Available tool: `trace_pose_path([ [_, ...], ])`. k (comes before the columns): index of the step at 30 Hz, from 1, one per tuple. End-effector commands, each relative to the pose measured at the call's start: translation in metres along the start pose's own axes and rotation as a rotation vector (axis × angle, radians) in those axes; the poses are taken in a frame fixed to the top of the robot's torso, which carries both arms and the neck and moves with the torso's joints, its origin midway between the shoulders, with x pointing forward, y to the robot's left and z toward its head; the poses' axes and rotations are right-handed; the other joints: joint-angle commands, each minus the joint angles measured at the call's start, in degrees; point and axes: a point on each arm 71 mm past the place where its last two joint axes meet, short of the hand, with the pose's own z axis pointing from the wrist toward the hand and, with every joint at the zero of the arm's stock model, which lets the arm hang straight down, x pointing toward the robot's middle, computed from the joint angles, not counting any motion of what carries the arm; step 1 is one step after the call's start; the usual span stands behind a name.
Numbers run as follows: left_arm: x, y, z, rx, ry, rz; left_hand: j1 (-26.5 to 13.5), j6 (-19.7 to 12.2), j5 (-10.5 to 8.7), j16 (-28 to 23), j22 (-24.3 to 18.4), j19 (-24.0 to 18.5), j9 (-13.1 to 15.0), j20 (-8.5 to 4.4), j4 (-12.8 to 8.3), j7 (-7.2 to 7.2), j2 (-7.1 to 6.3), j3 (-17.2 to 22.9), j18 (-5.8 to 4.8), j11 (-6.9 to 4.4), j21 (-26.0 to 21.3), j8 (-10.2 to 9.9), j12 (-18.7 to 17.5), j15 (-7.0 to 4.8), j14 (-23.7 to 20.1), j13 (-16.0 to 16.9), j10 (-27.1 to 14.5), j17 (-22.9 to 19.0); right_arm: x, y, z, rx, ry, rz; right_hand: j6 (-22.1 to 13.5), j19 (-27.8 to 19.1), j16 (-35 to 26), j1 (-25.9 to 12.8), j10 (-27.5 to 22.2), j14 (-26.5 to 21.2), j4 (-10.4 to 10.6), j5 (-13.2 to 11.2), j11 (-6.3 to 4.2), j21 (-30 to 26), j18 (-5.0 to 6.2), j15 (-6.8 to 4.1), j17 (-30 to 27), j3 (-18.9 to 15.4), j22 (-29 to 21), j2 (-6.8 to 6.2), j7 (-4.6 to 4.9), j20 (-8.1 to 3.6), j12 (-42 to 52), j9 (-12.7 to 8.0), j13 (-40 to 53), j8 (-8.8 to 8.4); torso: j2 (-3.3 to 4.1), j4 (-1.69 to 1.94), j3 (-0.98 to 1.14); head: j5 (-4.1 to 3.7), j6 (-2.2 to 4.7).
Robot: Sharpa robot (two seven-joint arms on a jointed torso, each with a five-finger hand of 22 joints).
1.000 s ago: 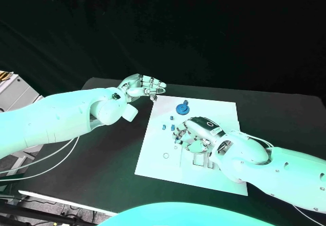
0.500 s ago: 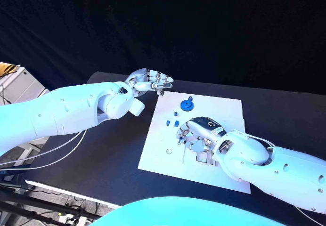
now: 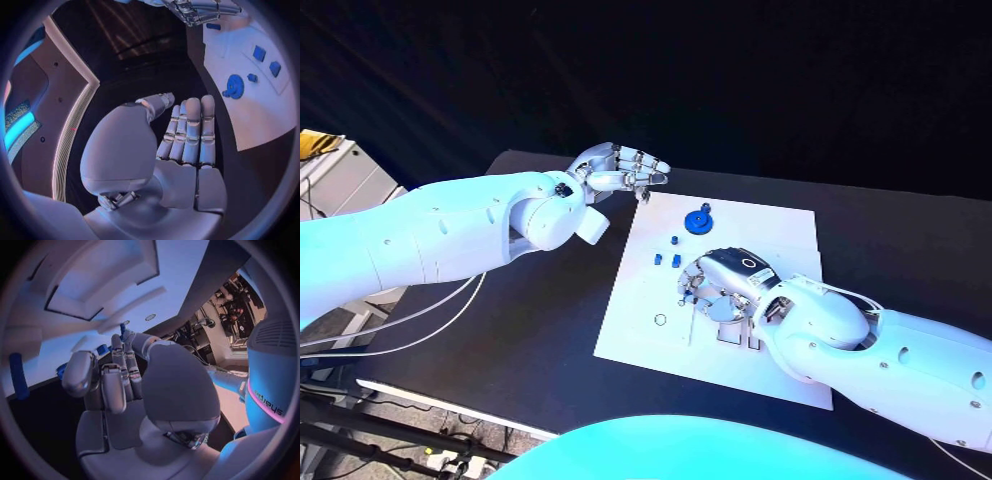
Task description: Assemble the parts on the task board
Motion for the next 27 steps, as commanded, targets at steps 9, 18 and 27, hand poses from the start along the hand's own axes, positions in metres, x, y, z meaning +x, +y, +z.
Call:
trace_pose_path([
  [9, 0.0012, -0.0017, 0.0007, 0.011, 0.013, -0.001, -0.61, -0.42, 0.06, 0.14, -0.08, -0.26, -0.07, -0.01, 0.02, 0.16, 0.08, -0.20, 0.32, 0.11, -0.38, 0.29, 0.28, -0.02, -0.32, 0.10, -0.34, -0.01, 0.0050, 0.0046, -0.0001, -0.010, 0.017, -0.011, 0.05, 0.08, 0.24, -0.12, 1.61, 3.41, -0.29, 0.07, -1.33, -0.02, -0.59, -0.27, 0.08, -0.04, 0.20, 0.57, 0.33, 0.06, 0.21, 0.05, 0.09, 0.42, -0.01, -0.03, 0.00, 0.18, -0.31],
  [18, -0.0001, -0.0012, 0.0006, 0.007, 0.012, 0.002, -0.58, -0.45, 0.07, 0.17, -0.13, -0.28, -0.08, 0.02, 0.05, 0.15, 0.12, -0.23, 0.34, 0.10, -0.45, 0.30, 0.34, -0.02, -0.35, 0.10, -0.41, 0.00, 0.0054, 0.0074, -0.0010, -0.017, 0.015, -0.006, 0.07, 0.12, 0.32, -0.18, 1.67, 3.42, -0.36, 0.07, -1.35, 0.10, -0.62, -0.30, 0.20, -0.02, 0.37, 0.59, 0.32, 0.10, 0.24, 0.12, 0.10, 0.46, -0.03, -0.01, 0.00, 0.23, -0.46],
  [27, -0.0004, -0.0007, 0.0008, 0.003, 0.016, 0.002, -0.51, -0.48, 0.09, 0.19, -0.16, -0.28, -0.08, 0.02, 0.02, 0.14, 0.14, -0.23, 0.35, 0.10, -0.49, 0.31, 0.38, -0.03, -0.39, 0.10, -0.48, 0.00, 0.0062, 0.0063, -0.0008, -0.006, 0.022, -0.015, 0.08, 0.05, 0.29, -0.22, 1.69, 3.41, -0.40, 0.07, -1.36, 0.00, -0.59, -0.30, 0.13, -0.02, 0.25, 0.59, 0.32, 0.11, 0.26, 0.15, 0.11, 0.47, 0.00, -0.02, -0.01, 0.25, -0.50],
])
